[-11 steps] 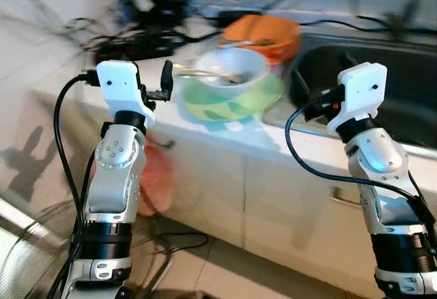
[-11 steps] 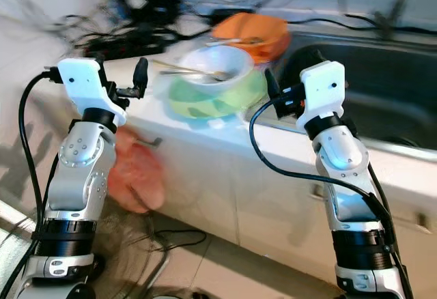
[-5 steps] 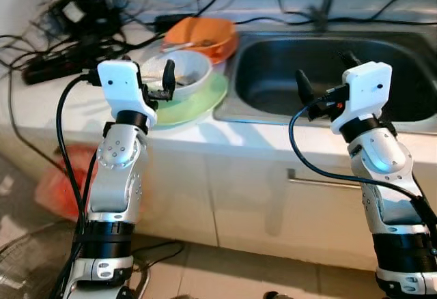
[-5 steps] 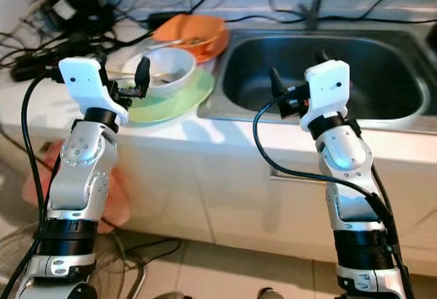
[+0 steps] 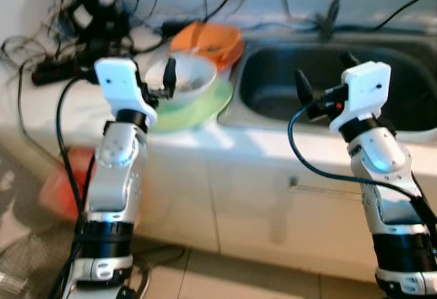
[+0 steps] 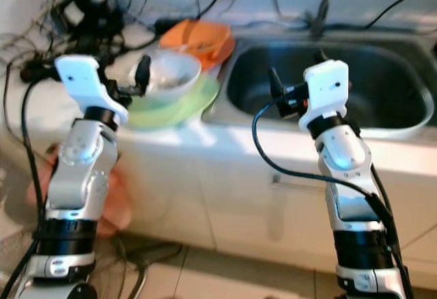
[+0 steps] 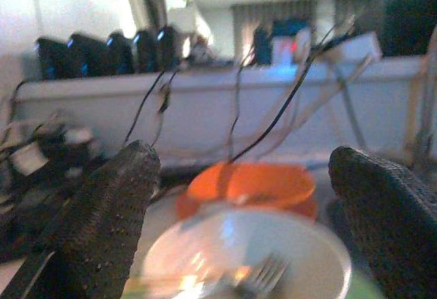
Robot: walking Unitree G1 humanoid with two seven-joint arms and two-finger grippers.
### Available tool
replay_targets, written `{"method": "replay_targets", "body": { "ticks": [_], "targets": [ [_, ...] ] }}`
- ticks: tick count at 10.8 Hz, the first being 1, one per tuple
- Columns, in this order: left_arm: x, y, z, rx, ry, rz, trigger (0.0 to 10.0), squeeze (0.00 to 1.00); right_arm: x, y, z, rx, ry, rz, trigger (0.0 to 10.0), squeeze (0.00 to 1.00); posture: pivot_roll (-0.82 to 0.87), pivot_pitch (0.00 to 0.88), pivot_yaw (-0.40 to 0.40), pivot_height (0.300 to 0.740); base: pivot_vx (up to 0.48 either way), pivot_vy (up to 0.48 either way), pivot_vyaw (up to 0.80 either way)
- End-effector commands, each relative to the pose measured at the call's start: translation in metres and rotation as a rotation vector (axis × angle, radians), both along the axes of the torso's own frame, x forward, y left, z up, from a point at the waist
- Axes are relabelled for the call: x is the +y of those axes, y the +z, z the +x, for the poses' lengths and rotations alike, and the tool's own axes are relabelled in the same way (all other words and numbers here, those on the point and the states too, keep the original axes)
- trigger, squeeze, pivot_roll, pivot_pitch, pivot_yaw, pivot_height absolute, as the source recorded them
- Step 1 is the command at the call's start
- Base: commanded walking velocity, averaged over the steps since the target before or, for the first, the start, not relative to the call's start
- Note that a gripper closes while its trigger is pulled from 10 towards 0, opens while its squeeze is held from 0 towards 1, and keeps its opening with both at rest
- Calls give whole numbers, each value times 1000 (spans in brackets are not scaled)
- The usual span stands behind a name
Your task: Kitchen organization
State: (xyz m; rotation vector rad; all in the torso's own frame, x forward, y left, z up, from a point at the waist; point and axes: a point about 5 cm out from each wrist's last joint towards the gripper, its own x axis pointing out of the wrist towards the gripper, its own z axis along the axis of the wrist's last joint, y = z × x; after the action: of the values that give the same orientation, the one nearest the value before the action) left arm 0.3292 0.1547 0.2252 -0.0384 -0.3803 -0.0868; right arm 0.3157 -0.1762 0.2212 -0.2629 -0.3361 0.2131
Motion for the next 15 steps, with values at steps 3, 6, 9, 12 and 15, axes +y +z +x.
{"method": "replay_targets", "body": {
  "ticks": [3, 6, 9, 12, 15],
  "targets": [
    [-3, 14, 1, -48, -26, 1, 10000, 0, 3, 11, -2, -49, 9, -9, 10000, 0, 72, 21, 106, 740, 446, 0, 0],
    [-7, 13, 0, -44, -45, -9, 10000, 0, 3, 12, -3, -49, 7, -10, 10000, 0, 72, 23, 106, 740, 0, 0, 0],
    [-5, 13, 0, -40, -44, 2, 10000, 0, 4, 10, -3, -47, 6, -9, 10000, 0, 75, 26, 108, 740, 0, 0, 0],
    [-5, 10, 1, -29, -44, 6, 10000, 0, 3, 9, -4, -41, 6, -10, 10000, 0, 74, 30, 109, 740, 0, 0, 0],
    [4, 7, 2, -8, 33, 3, 10000, 0, 3, 8, -4, -39, 6, -14, 10000, 0, 74, 30, 109, 740, 0, 0, 0]
  ]
}}
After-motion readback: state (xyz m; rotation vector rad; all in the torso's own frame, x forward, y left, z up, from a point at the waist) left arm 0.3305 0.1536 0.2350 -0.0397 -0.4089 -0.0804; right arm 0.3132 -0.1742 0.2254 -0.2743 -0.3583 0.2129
